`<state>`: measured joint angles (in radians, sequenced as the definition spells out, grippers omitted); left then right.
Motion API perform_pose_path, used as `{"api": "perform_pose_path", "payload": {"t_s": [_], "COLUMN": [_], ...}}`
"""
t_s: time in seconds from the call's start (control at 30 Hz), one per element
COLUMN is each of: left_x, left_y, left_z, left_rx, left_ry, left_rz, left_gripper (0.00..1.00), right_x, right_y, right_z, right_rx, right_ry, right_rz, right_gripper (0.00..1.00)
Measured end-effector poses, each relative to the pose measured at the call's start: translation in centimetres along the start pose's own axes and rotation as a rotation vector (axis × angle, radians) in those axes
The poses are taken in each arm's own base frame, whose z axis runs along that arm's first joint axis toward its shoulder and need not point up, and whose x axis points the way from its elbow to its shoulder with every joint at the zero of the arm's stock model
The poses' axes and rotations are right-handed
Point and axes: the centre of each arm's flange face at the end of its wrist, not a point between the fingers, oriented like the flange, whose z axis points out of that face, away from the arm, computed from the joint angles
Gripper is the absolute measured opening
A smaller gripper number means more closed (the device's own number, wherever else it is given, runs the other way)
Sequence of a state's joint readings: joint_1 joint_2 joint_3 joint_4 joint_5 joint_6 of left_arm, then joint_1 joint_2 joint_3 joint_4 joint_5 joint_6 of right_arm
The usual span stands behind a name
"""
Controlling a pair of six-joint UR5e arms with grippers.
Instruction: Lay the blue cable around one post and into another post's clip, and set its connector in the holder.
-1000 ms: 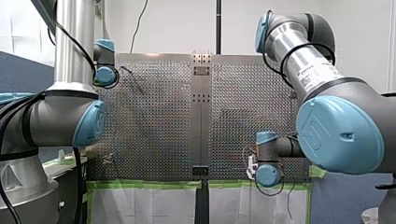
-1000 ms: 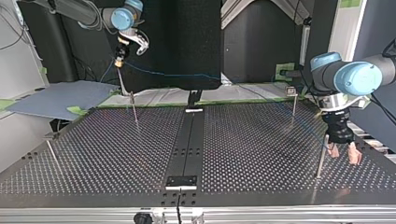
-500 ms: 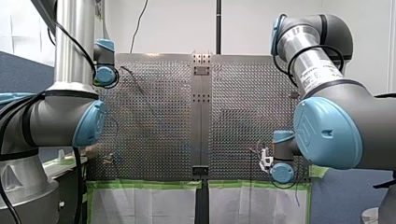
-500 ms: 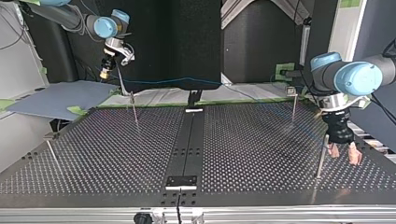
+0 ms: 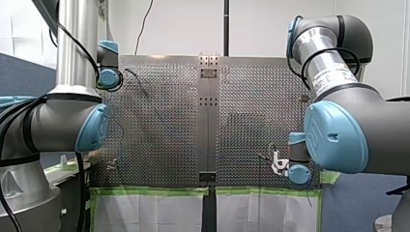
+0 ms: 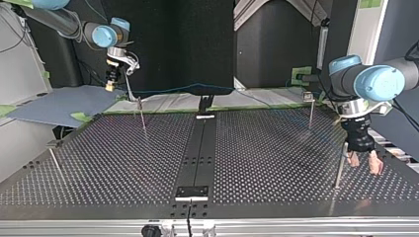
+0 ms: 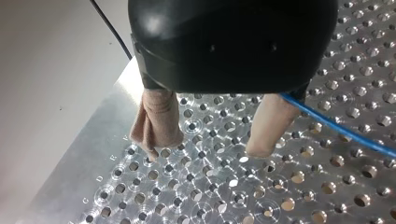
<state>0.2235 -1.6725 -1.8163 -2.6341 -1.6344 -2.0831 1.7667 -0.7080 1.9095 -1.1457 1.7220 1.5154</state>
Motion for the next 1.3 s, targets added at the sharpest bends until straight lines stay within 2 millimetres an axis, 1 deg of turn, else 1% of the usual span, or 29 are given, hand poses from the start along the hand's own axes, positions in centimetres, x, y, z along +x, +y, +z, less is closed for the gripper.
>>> {"api": "perform_pose_path", "payload": {"t_s": [0.4, 0.63, 0.77, 1.03, 1.13, 1.3], "left_x": [0.2, 0.6, 0.9, 0.2, -0.1, -0.1], "left_y": [0.2, 0.8, 0.8, -0.6, -1.1, -1.3], "left_z": [-0.2, -0.6, -1.0, -2.2, -2.6, -3.3], "left_rx": [-0.005, 0.004, 0.010, 0.054, 0.066, 0.053], "left_ry": [0.027, 0.107, 0.152, 0.221, 0.239, 0.268], "left_rz": [-0.042, -0.116, -0.154, -0.228, -0.235, -0.216], "left_gripper": [1.00, 1.00, 1.00, 1.00, 1.00, 1.00], "right_x": [-0.1, -0.2, -0.2, -0.1, -0.1, 0.0], "right_y": [-1.2, -1.9, -2.3, -3.2, -3.5, -4.0], "right_z": [-0.1, -0.4, -0.4, -0.5, -0.7, -0.7], "right_rx": [0.133, 0.201, 0.240, 0.324, 0.356, 0.403], "right_ry": [-0.004, -0.019, -0.019, -0.021, -0.019, -0.017], "right_rz": [-0.005, -0.006, -0.002, 0.004, 0.005, 0.009], "right_gripper": [0.00, 0.00, 0.00, 0.00, 0.00, 0.00]}}
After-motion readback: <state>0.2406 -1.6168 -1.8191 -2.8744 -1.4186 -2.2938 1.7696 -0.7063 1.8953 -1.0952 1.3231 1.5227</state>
